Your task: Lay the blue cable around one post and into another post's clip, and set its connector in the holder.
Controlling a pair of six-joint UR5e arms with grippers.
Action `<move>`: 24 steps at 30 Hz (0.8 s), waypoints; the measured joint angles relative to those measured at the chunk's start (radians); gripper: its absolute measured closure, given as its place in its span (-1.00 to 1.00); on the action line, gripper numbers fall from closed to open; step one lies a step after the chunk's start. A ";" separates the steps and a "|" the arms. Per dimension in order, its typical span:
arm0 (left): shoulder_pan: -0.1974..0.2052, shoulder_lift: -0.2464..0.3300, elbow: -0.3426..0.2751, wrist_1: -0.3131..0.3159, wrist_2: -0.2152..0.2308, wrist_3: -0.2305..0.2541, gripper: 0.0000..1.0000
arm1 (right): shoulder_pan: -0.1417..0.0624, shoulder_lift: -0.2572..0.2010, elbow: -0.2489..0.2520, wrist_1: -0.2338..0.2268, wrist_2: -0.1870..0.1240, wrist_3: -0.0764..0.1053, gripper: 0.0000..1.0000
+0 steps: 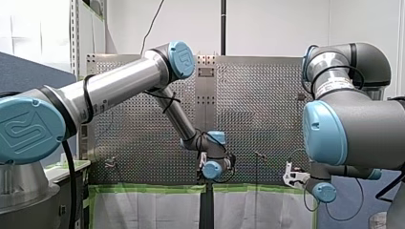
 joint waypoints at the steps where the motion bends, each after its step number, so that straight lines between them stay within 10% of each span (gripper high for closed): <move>1: -0.001 0.000 0.000 0.000 -0.001 0.000 0.15 | -0.001 0.000 0.000 -0.001 0.000 0.001 1.00; 9: -0.005 0.000 0.000 0.000 -0.005 0.002 0.15 | -0.004 0.000 0.000 -0.004 0.001 0.007 1.00; 17: -0.011 0.000 0.000 0.001 -0.003 0.013 1.00 | -0.005 0.000 0.000 -0.005 0.001 0.008 1.00; 24: -0.012 0.000 0.000 0.001 0.021 0.029 1.00 | -0.005 0.001 0.000 -0.008 0.001 0.008 1.00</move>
